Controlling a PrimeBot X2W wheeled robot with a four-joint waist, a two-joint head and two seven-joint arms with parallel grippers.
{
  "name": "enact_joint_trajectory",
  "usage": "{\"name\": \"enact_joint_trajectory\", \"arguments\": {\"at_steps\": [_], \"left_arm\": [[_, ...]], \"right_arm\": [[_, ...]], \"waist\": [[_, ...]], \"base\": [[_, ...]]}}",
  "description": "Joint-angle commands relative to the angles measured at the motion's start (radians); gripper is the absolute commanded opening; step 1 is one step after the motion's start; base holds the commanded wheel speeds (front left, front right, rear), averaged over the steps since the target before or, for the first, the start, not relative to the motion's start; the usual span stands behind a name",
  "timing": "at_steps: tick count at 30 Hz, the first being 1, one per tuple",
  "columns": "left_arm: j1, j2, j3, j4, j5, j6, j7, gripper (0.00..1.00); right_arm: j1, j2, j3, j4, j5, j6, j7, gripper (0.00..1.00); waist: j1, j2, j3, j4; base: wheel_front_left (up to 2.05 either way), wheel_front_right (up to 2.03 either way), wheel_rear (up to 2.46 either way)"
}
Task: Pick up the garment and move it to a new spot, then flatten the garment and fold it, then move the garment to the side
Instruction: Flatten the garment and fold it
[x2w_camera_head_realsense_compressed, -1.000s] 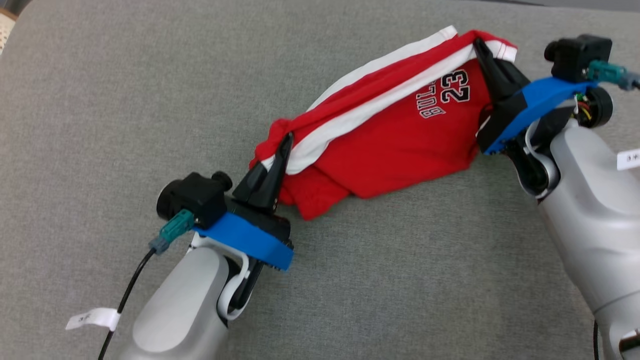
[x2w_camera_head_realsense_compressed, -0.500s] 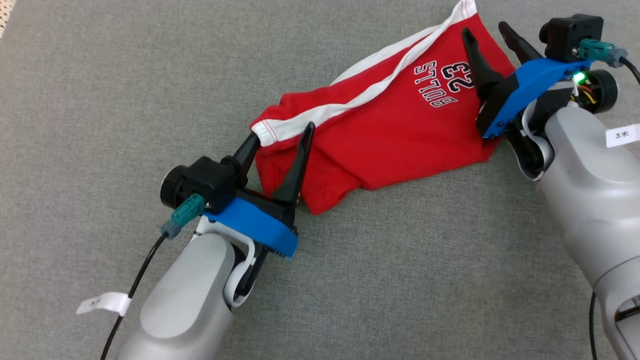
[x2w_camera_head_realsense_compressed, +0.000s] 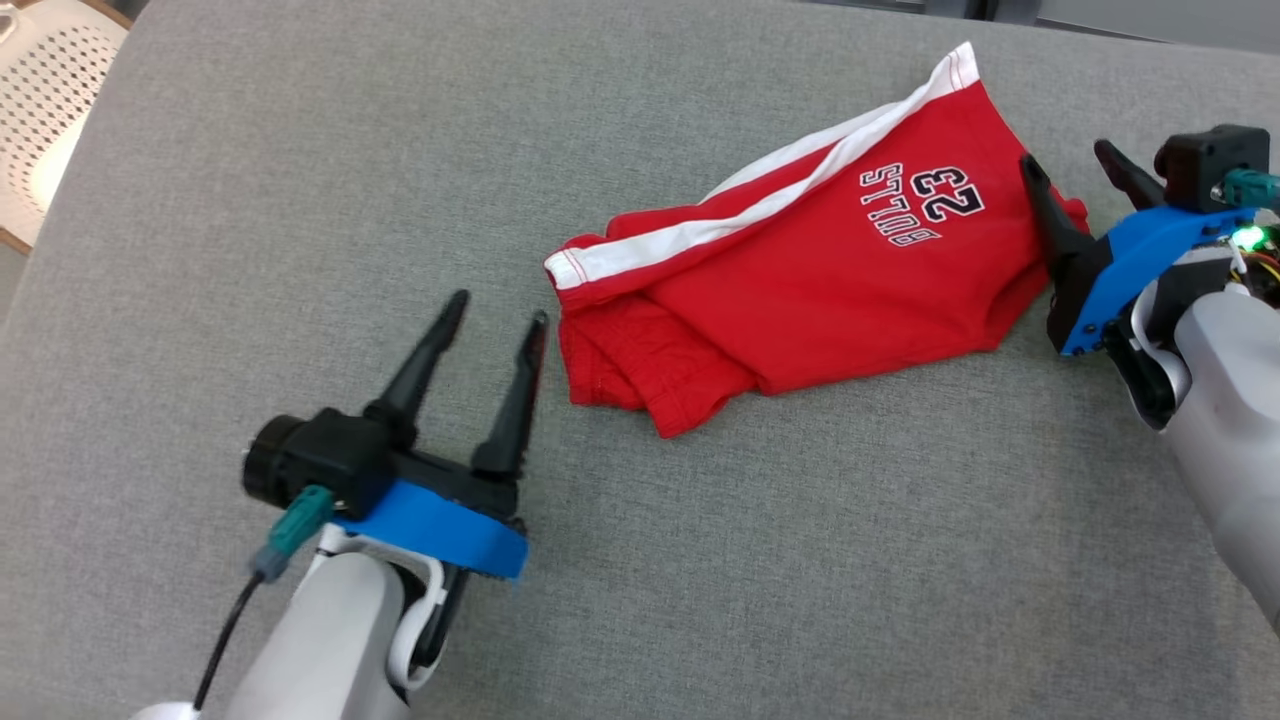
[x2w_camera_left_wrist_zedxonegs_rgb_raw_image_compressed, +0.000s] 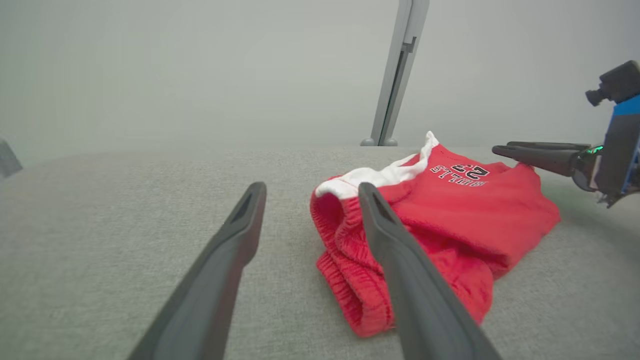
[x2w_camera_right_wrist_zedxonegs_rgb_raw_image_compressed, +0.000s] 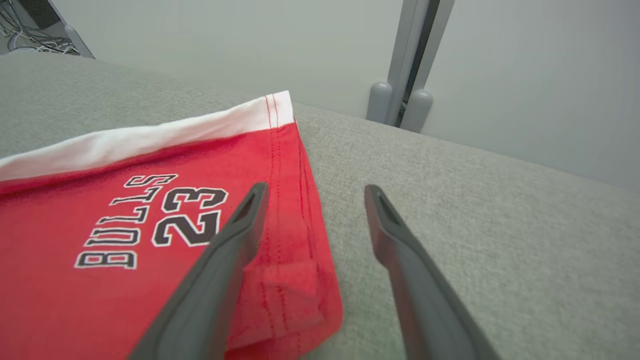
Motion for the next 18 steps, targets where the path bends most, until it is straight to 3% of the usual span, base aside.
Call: {"name": "enact_joint_trajectory", "arguments": {"at_steps": [1, 9, 17, 18], "left_arm": [[0.012, -0.006, 0.028, -0.016, 0.013, 0.002, -0.003, 1.0], [0.073, -0.071, 0.255, -0.136, 0.143, 0.058, -0.003, 1.0], [0.105, -0.107, 0.352, -0.164, 0.218, 0.054, -0.003, 1.0], [0.11, -0.11, 0.353, -0.163, 0.223, 0.053, -0.003, 1.0]], "right_arm": [[0.011, -0.007, 0.005, 0.005, 0.005, 0.0, -0.001, 1.0], [0.013, -0.008, 0.035, 0.048, 0.028, 0.0, 0.021, 1.0], [0.018, 0.005, 0.063, 0.069, 0.048, 0.0, 0.058, 1.0], [0.024, 0.009, 0.068, 0.066, 0.054, 0.0, 0.064, 0.48]], "waist": [[0.0, 0.0, -0.003, 0.004], [0.0, 0.0, 0.001, 0.014], [0.0, 0.0, 0.005, 0.021], [0.0, 0.0, 0.005, 0.022]], "base": [[0.0, 0.0, 0.0], [0.0, 0.0, 0.0], [0.0, 0.0, 0.0], [0.0, 0.0, 0.0]]}}
